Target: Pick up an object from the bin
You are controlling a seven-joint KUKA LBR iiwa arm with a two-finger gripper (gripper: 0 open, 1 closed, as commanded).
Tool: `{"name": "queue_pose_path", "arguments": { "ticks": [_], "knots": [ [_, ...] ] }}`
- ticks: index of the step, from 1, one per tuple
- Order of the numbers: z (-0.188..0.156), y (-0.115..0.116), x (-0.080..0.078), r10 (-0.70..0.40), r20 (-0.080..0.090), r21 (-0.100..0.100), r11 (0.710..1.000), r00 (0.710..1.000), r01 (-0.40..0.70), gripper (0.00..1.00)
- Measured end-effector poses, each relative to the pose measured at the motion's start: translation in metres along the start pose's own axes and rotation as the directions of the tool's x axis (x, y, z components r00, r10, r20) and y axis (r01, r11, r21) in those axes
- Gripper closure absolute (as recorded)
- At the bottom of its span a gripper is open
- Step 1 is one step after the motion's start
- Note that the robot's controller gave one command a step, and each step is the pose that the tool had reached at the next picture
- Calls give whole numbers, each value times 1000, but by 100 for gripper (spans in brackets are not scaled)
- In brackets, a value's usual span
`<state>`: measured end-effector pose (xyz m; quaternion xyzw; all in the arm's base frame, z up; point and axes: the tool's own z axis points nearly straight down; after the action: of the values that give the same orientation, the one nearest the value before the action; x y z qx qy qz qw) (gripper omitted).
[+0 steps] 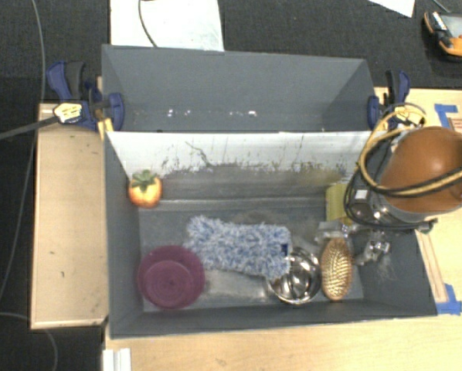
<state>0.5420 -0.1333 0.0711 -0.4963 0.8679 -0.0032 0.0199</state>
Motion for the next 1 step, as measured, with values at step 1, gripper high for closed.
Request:
{"name": "queue_pose_path", "arguments": {
  "ticks": [1],
  "knots": [
    [-1,5,5,311,-3,14,950,950,-311,0]
  ]
}}
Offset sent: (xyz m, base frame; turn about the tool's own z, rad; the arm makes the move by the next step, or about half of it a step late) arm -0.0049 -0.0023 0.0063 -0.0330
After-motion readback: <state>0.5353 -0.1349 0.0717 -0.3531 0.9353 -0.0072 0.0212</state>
